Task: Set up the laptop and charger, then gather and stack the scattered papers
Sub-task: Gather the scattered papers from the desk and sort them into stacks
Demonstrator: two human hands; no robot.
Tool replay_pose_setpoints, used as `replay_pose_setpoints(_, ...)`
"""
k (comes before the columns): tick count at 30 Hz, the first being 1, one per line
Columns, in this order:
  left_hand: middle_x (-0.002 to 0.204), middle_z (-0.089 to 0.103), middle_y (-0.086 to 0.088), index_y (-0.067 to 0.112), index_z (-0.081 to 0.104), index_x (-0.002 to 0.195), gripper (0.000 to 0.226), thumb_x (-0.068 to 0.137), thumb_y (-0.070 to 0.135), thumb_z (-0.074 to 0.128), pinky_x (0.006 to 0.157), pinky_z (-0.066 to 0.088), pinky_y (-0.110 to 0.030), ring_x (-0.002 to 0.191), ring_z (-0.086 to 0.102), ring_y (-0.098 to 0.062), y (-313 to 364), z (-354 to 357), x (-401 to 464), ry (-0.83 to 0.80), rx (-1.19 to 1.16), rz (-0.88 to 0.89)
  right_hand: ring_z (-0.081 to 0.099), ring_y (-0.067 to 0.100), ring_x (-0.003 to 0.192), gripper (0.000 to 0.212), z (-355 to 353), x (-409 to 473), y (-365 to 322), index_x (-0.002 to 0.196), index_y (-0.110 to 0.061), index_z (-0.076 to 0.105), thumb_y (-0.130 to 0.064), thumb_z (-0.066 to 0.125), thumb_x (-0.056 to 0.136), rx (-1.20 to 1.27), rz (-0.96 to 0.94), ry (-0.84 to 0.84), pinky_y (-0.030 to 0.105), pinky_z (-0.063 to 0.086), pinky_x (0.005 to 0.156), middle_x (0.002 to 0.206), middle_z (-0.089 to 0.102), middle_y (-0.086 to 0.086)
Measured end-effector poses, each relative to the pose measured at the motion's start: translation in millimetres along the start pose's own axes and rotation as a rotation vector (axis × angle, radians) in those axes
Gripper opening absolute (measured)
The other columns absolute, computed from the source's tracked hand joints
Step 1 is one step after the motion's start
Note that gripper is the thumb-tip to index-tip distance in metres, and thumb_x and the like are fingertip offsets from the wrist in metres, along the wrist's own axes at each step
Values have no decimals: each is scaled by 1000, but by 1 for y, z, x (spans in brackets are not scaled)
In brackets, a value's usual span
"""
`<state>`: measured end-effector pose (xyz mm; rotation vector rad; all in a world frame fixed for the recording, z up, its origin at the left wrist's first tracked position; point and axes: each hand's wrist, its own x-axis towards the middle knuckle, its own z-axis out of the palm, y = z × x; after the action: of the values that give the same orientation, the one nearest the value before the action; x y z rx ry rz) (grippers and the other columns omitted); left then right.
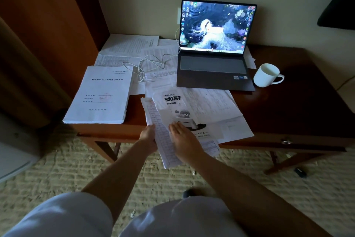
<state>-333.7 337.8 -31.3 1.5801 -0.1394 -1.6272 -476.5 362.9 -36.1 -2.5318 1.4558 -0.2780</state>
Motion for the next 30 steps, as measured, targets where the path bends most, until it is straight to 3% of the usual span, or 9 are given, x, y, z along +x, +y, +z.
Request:
replay_pose_setpoints(4, 97, 65, -22, -1, 54, 118, 31, 97, 13, 37, 81, 52, -39, 82, 63, -33, -2, 9, -4, -59, -42, -31, 63, 27, 102, 39, 4, -3, -14, 109, 0, 65, -9, 38, 83, 33, -278, 58, 35, 46, 99, 104, 69, 13)
replay_pose_setpoints(10, 90, 72, -22, 5, 66, 104, 52, 97, 49, 38, 73, 48, -46, 92, 62, -36, 2, 5, -7, -241, -176, -112, 50, 30, 125, 38, 2, -11, 0, 127, 4, 54, 2, 40, 92, 67, -287, -123, 40, 38, 109, 128, 58, 18)
replay_pose_setpoints(12, 88, 72, -20, 7, 67, 102, 45, 95, 46, 47, 70, 48, -47, 90, 63, -36, 2, 0, 0, -219, -139, -127, 56, 29, 118, 39, 0, -11, 6, 125, 0, 57, 5, 43, 89, 82, -318, -168, 45, 46, 99, 123, 62, 16)
replay_pose_setpoints(14, 112, 67, -21, 5, 60, 120, 47, 95, 43, 50, 73, 51, -48, 102, 61, -37, 1, -3, 3, -174, -82, -145, 51, 27, 124, 43, -10, -14, 7, 130, -6, 54, 7, 42, 91, 89, -346, -213, 43, 43, 102, 131, 58, 12)
replay_pose_setpoints(18, 125, 57, -25, -3, 48, 130, 37, 96, 12, 50, 84, 50, -53, 112, 57, -43, -7, -5, 24, -81, 91, -39, 50, 24, 125, 40, -17, -12, 18, 128, -9, 57, 2, 51, 90, 25, -398, -193, 39, 44, 99, 135, 55, 7)
replay_pose_setpoints(20, 117, 61, -23, -5, 53, 123, 31, 93, 4, 50, 87, 51, -50, 106, 59, -40, -7, 0, 20, 53, 167, 84, 58, 21, 111, 27, -19, -9, 25, 120, -17, 60, -25, 51, 96, 90, -277, -201, 36, 49, 90, 123, 61, 2)
replay_pose_setpoints(23, 104, 60, -13, 0, 57, 117, 27, 94, 5, 44, 81, 48, -36, 92, 57, -29, -3, 2, 13, 285, 290, 264, 60, 16, 99, 44, -28, -3, 34, 128, -24, 52, -52, 35, 98, 287, 49, -213, 31, 48, 83, 116, 62, -1)
replay_pose_setpoints(26, 108, 62, -15, 1, 56, 119, 29, 95, 4, 40, 82, 51, -38, 92, 58, -30, 0, 0, 16, 285, 309, 261, 56, 18, 107, 38, -28, 8, 58, 129, -15, 49, -33, 50, 96, 135, 204, -13, 25, 43, 80, 121, 57, 2)
replay_pose_setpoints(30, 106, 64, -15, 8, 58, 106, 17, 94, 5, 46, 85, 54, -44, 93, 62, -32, 4, 2, 23, 224, 379, 277, 43, 29, 122, 77, -16, 18, 88, 145, -14, 23, -11, 64, 80, -212, 254, -165, 37, 41, 95, 143, 35, 13)
